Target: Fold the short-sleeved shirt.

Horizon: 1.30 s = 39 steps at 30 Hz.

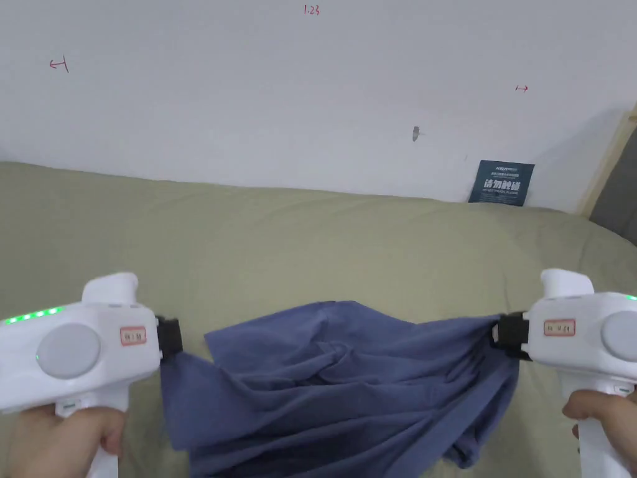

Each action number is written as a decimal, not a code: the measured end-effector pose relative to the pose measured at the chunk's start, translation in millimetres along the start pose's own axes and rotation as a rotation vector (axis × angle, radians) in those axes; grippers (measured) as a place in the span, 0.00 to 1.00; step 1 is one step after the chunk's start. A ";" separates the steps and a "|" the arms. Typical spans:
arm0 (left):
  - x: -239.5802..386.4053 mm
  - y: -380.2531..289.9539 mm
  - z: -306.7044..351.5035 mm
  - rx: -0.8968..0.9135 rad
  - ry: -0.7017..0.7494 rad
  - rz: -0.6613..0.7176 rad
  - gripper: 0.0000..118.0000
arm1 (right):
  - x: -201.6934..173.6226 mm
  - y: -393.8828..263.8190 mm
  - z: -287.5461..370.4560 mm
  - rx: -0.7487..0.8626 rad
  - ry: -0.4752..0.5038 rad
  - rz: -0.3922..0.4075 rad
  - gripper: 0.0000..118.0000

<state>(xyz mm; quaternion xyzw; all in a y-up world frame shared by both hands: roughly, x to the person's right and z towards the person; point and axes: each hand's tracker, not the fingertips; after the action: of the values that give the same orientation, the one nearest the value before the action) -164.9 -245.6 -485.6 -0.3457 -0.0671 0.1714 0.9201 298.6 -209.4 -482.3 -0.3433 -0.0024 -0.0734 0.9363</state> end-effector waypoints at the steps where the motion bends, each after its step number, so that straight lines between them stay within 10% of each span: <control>1: 3.5 8.3 6.4 0.010 -0.002 -0.010 0.04 | -7.5 6.3 4.0 0.025 0.001 0.018 0.04; 23: 76.2 257.4 91.1 0.419 -0.003 -0.197 0.04 | -144.6 216.5 16.8 0.466 0.070 0.118 0.04; 39: -23.5 38.0 89.6 0.168 -0.030 -0.165 0.04 | -76.0 19.5 1.5 0.165 0.045 0.136 0.04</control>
<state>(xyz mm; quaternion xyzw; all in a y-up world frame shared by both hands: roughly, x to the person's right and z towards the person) -218.7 -172.5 -443.4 -0.2580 -0.0947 0.1051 0.9557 226.2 -183.5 -497.9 -0.2628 0.0358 -0.0168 0.9640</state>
